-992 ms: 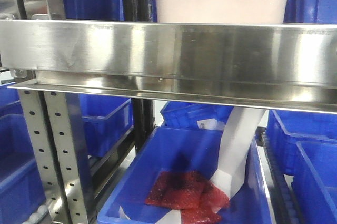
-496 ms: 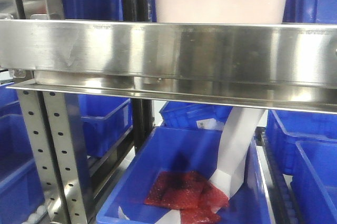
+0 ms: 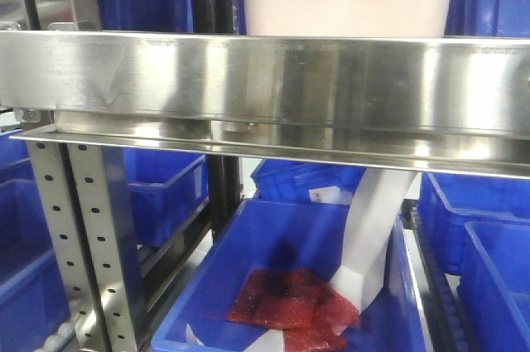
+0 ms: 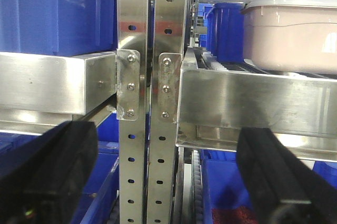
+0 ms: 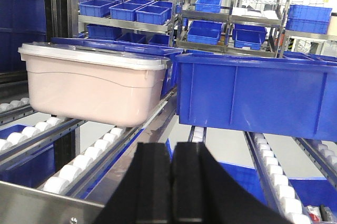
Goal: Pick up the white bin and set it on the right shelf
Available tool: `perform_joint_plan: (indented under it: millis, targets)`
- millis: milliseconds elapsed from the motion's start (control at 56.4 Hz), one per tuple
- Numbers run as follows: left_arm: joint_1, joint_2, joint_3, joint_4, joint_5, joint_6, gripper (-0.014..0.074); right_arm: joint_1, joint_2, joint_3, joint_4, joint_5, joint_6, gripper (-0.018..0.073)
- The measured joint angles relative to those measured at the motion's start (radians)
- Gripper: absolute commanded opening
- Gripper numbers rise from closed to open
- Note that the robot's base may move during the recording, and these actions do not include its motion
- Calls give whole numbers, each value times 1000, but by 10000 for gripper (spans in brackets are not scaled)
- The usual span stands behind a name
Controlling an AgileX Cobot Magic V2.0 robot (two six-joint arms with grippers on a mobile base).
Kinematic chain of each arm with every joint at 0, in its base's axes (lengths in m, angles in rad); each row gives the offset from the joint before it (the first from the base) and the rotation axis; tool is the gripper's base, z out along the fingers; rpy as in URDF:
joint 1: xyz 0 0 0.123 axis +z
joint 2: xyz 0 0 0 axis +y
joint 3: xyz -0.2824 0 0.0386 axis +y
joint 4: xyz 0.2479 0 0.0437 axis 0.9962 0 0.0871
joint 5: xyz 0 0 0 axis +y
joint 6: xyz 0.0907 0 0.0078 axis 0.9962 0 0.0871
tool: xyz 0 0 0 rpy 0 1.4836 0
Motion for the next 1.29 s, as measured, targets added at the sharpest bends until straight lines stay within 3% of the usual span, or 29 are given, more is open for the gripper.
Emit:
perform_joint_plan:
  millis: [319,567,815,904,1294]
  targets:
    - [0,0,0,0,0,0,-127,0,0,17,-18,-14,0,68]
    - [0,0,0,0,-1,0,-127,0,-34,226,-74,-45,4,68]
    - [0,0,0,0,-2,0,-127,0,-101,473,-162,-276,194,68]
    - [0,0,0,0,-2,0,-127,0,-101,496,-183,-287,254,68]
    - [0,0,0,0,-2,0,-127,0,-101,500,-188,-287,276,68]
